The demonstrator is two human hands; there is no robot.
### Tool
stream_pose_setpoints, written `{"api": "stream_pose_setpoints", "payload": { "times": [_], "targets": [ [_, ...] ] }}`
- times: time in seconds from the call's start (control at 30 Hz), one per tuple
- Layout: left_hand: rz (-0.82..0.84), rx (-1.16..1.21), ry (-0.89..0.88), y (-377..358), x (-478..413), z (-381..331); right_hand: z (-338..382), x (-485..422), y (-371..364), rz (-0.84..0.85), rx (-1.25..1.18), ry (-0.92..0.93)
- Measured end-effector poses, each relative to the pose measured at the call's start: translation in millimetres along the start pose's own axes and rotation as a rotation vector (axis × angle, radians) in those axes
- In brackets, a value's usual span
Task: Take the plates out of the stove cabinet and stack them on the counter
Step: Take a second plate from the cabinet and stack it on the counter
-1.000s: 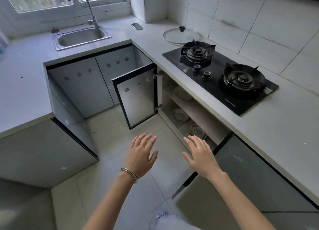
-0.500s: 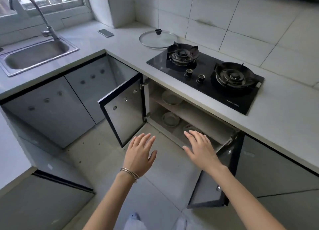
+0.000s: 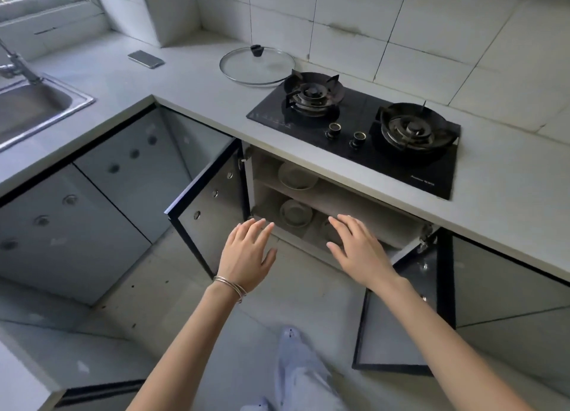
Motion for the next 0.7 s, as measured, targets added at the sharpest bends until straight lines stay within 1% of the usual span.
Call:
{"api": "stream_pose_setpoints", "payload": {
  "times": [0.2, 0.3, 0.5, 0.7],
  "targets": [
    [0.045, 0.005, -0.041, -26, -58, 16, -26, -57, -29, 0.082, -0.029, -0.032],
    [0.079, -0.010, -0.103, -41, -90, 20, -37, -93, -44, 0.137, -0.013, 0.004],
    [0.145, -0.033, -0.091, -73, -148, 42, -53, -155, -64, 0.173, -0.054, 0.012],
    [0.215, -0.001, -0.076, -104, -193, 73, -66, -195, -94, 0.209, -0.091, -0.013]
  ]
}}
Point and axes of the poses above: each hand's wrist, its own x-axis away from the middle knuckle, its own y-axis out of the back of the hand, z = x × y, the point moved 9 cm from there along -x, towards the middle knuckle, and after that the axes turned 3 degrees about x, right-handed, at the moved point
